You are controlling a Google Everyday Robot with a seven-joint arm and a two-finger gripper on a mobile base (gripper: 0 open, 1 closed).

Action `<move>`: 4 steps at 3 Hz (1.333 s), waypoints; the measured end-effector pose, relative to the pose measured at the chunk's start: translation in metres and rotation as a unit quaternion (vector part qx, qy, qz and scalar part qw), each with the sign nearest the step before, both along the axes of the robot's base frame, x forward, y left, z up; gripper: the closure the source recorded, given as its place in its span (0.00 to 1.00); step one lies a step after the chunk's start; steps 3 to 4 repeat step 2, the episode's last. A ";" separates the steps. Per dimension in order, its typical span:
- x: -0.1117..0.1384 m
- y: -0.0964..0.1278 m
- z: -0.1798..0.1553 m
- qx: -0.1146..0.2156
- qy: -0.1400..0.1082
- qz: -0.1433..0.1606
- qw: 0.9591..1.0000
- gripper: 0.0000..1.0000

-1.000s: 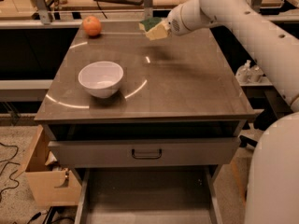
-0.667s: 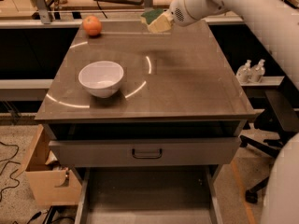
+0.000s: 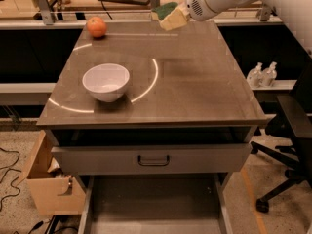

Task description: Place sponge into middle drawer

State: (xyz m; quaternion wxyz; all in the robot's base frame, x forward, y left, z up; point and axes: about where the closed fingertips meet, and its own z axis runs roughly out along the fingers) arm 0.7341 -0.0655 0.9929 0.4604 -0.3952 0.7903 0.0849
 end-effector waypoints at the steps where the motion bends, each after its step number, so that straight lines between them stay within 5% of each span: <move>1: 0.008 0.001 -0.008 0.013 -0.001 0.022 1.000 1.00; 4: 0.014 0.002 -0.015 0.014 0.004 0.025 1.000 1.00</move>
Offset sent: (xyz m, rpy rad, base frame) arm 0.0003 -0.0099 0.0045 0.0330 -0.0188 0.0262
